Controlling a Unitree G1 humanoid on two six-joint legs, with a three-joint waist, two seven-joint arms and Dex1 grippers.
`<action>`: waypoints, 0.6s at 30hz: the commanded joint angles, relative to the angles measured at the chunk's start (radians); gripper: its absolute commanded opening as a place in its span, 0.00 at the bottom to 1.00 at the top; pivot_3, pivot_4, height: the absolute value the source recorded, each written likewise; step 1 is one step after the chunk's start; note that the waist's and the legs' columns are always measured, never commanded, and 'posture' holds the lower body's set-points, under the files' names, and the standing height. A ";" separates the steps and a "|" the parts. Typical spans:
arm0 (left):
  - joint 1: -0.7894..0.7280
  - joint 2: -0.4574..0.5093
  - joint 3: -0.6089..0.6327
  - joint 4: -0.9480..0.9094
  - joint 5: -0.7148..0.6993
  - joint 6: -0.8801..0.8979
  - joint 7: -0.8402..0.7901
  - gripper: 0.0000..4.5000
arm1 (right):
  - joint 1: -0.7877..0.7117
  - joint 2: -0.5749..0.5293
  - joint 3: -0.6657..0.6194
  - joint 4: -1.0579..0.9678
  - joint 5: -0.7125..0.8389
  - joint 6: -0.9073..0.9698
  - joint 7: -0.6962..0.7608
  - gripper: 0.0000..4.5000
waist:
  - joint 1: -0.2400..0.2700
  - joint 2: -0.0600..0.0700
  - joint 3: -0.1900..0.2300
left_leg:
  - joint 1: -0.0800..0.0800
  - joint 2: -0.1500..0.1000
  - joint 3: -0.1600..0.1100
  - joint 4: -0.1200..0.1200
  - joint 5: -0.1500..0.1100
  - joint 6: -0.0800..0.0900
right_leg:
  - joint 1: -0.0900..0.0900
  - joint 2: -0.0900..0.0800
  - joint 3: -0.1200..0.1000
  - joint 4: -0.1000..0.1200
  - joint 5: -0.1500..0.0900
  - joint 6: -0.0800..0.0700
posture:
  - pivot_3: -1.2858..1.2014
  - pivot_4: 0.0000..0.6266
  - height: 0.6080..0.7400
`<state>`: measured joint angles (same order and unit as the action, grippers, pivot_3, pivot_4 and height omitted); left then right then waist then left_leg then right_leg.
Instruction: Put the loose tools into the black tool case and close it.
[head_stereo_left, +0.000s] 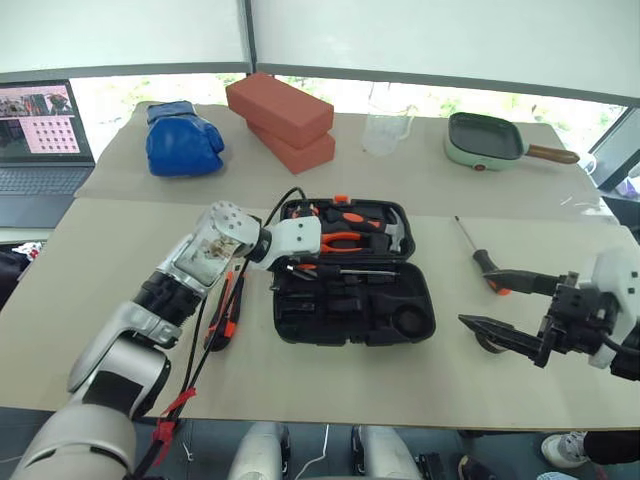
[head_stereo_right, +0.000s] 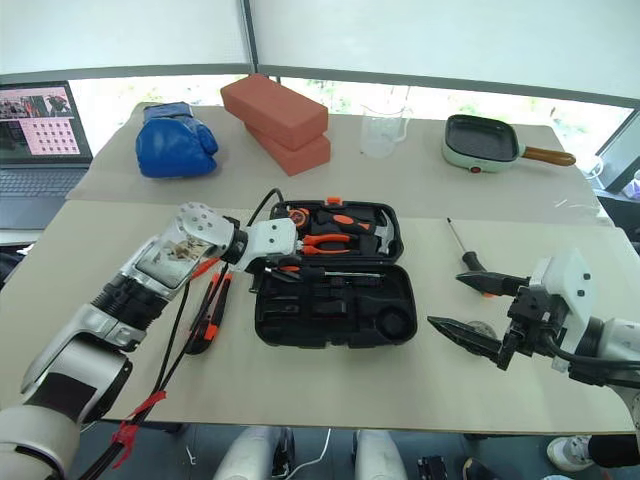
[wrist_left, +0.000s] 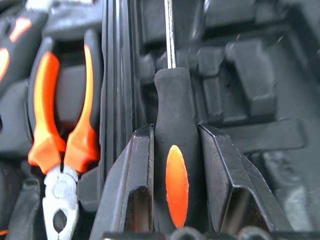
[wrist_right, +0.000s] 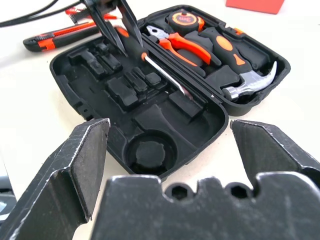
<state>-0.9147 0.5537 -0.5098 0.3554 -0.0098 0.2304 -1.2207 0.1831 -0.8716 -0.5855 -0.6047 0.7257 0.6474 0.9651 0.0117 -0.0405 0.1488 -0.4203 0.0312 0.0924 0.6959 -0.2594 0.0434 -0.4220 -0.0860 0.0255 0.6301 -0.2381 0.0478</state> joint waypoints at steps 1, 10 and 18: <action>-0.033 -0.015 0.011 0.029 0.052 -0.022 0.011 0.19 | 0.008 0.004 -0.052 -0.034 0.026 0.002 -0.036 1.00 | 0.001 0.000 0.000 | 0.000 0.000 0.000 0.000 0.000 0.000 | 0.000 0.000 0.000 0.000 0.000 0.000 | 0.52 0.24 0.99; -0.012 -0.037 0.029 0.029 0.072 -0.023 -0.016 0.41 | 0.002 -0.002 -0.044 -0.025 0.034 -0.007 -0.070 1.00 | 0.002 0.000 0.000 | 0.000 0.000 -0.002 0.001 0.000 0.000 | 0.001 0.000 0.000 0.001 0.001 0.001 | 0.52 0.24 0.99; -0.073 -0.031 0.103 0.025 0.036 0.023 -0.046 0.69 | -0.008 -0.003 -0.018 -0.011 0.030 -0.016 -0.071 1.00 | 0.003 0.000 0.000 | -0.002 0.000 -0.004 0.004 0.000 0.001 | 0.000 -0.001 -0.003 0.002 0.001 0.001 | 0.52 0.24 0.99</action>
<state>-0.9490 0.5170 -0.4458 0.4058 0.0416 0.2479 -1.2558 0.1868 -0.8707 -0.5965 -0.6146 0.7500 0.6478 0.9029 0.0146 -0.0404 0.1488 -0.4226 0.0310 0.0879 0.6997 -0.2596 0.0439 -0.4216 -0.0865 0.0229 0.6318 -0.2372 0.0484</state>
